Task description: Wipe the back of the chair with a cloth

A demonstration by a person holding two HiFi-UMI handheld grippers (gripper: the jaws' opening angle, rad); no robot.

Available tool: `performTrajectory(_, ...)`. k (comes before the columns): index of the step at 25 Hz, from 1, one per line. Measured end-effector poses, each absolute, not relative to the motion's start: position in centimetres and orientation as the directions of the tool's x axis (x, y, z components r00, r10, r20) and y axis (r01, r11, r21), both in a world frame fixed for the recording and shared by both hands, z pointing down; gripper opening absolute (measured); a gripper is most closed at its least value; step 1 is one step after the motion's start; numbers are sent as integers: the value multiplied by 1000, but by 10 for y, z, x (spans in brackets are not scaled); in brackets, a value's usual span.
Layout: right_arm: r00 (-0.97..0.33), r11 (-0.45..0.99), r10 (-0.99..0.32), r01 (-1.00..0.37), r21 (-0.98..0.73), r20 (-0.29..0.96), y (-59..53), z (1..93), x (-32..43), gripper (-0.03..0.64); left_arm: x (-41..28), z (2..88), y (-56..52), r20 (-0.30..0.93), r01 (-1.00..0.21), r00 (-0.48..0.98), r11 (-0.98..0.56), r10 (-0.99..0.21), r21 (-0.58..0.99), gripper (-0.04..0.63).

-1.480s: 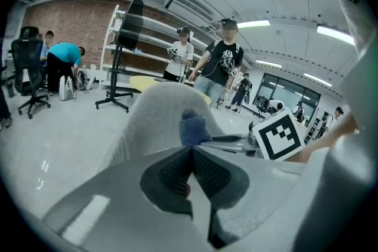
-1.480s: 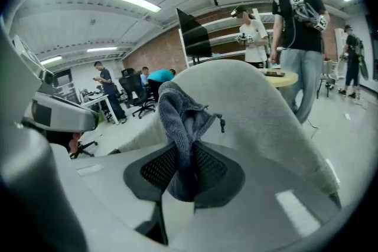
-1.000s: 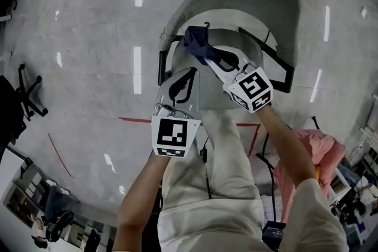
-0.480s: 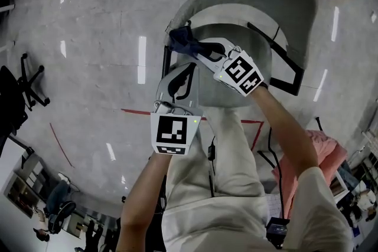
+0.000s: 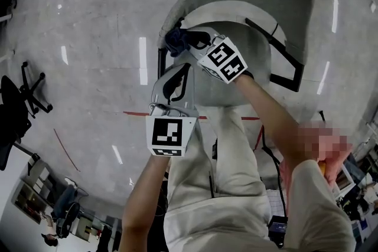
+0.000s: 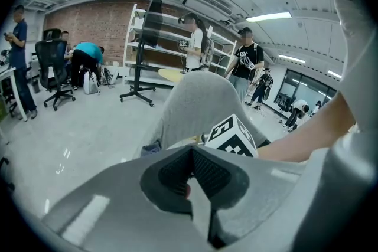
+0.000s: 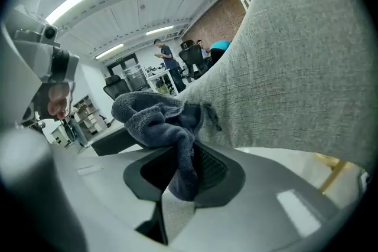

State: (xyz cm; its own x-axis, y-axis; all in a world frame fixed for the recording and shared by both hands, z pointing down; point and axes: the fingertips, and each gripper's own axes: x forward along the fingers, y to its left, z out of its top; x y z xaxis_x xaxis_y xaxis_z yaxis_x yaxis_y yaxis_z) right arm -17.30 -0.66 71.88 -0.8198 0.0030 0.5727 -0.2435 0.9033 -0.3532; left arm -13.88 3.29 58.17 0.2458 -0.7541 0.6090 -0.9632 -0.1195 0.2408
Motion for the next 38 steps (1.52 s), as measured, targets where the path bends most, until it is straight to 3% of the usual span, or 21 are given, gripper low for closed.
performTrajectory(6,-811,885,-31,-294,-361,584,-19,722,-171,101,-137,581,30,604,-961,257,-132,-754,243,0)
performTrajectory(16,-783,733,-208,-521,-437,586,-62,727,-156,101,-131,579,17,597,-959,273,-163,-754,232,0)
performTrajectory(31,-689,546,-355,-702,-458,632,-103,736,-126,101,-120,578,3,590,-947,313,-200,-744,250,0)
performTrajectory(38,-649,531,-376,-736,-420,661,-114,739,-114,101,-121,580,-3,591,-945,318,-193,-741,266,0)
